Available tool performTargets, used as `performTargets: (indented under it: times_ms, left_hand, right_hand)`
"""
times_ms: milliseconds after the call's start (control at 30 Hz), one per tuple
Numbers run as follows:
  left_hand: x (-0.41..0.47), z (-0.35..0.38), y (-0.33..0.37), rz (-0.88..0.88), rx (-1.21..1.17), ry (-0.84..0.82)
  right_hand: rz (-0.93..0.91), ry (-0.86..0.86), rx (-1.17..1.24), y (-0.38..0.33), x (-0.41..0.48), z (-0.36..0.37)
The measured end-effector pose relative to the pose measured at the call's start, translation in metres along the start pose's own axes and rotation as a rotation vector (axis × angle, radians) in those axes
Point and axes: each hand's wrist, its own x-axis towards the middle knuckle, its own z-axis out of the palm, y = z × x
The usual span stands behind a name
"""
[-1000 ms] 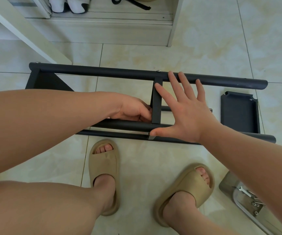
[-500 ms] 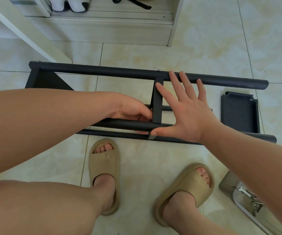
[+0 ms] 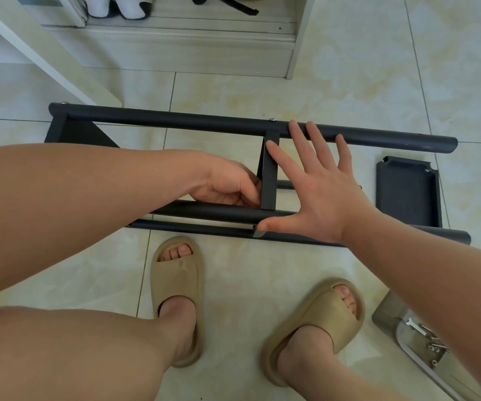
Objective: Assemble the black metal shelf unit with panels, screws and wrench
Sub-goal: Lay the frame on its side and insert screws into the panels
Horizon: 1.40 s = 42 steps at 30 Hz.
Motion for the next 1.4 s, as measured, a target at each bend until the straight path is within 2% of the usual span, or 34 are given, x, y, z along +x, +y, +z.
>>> performTargets:
  times_ms: [167,733,967,1200,1400]
  left_hand:
    - [0.001,-0.001,-0.004,-0.067,0.031,-0.050]
    - [0.003,-0.003,0.003,-0.029,0.014,0.008]
    - [-0.001,-0.001,-0.003,-0.073,0.035,-0.075]
    - [0.002,-0.002,0.000,-0.025,0.089,-0.023]
    - [0.004,-0.005,-0.003,0.002,0.050,-0.057]
  right_hand:
    - [0.002,-0.003,-0.007,0.000,0.000,0.000]
    - [0.004,-0.001,-0.014,0.000,0.000,0.000]
    - [0.005,0.001,-0.020,0.000,0.000,0.001]
    - [0.007,-0.007,-0.010,0.000,0.001,0.001]
    - [0.012,-0.013,-0.012,0.000,0.001,0.001]
